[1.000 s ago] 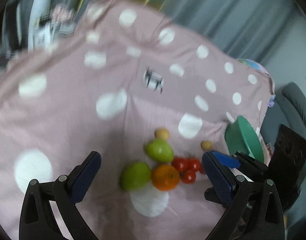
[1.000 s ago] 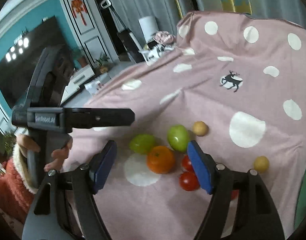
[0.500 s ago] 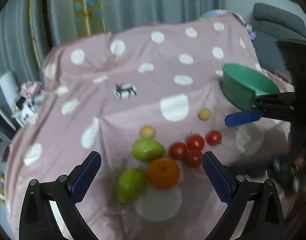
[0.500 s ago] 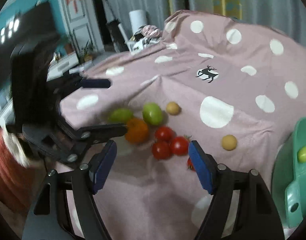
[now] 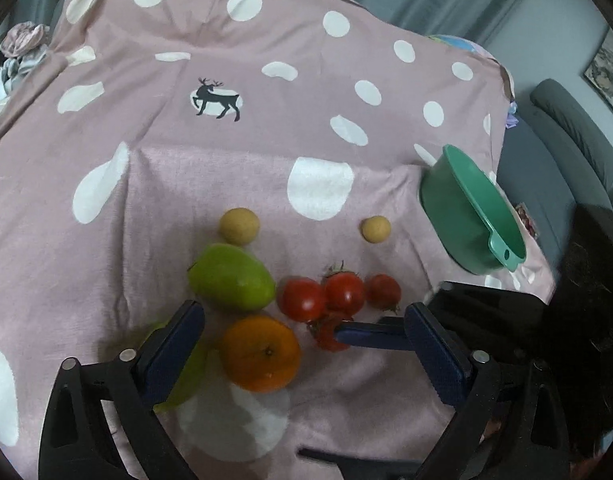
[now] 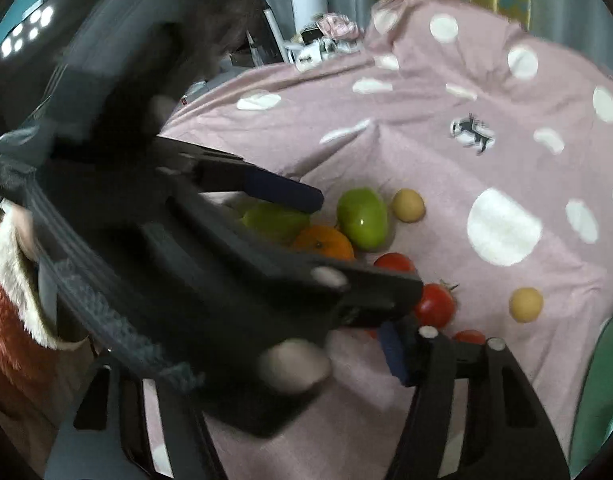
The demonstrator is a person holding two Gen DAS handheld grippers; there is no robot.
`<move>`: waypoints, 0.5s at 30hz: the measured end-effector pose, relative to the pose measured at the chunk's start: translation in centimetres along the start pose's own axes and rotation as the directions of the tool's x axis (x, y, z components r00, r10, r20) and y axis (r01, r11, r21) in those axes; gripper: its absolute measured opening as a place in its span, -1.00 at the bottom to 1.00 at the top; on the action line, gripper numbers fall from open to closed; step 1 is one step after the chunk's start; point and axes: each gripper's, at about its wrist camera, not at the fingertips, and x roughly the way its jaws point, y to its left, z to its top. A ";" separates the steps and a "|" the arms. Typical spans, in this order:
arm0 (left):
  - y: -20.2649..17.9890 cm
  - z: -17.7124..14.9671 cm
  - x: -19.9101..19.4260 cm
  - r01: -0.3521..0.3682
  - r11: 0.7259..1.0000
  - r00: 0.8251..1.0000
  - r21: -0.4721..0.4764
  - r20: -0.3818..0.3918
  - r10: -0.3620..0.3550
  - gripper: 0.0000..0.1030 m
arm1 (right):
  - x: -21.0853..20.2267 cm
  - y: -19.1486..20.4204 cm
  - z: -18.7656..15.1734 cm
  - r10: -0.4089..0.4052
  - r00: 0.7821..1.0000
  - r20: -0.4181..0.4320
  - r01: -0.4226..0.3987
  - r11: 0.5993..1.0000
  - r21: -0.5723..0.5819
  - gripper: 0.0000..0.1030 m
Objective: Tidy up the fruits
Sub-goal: 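Close the right tool around the orange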
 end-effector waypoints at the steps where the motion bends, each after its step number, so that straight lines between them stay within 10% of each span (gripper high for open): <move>1: 0.1 0.0 -0.1 -0.019 1.000 1.000 0.007 -0.012 0.020 0.55 | 0.5 -0.4 0.2 0.004 1.000 -0.016 -0.003 1.000 0.022 0.08; 4: 0.2 -0.1 0.0 -0.079 0.994 0.996 0.075 -0.035 0.082 0.18 | 0.9 -0.8 0.4 0.036 0.999 -0.030 -0.034 0.998 0.055 -0.03; 9: -1.0 -0.1 -0.5 -0.070 0.959 0.990 0.274 -0.102 0.101 0.18 | 0.1 0.4 0.0 0.002 0.999 -0.053 -0.006 0.998 -0.067 -0.03; 15: -2.9 -0.6 0.3 -0.087 0.815 0.964 0.573 -0.156 0.213 0.18 | -0.3 -0.6 0.8 0.025 0.996 -0.086 -0.039 0.984 -0.172 0.21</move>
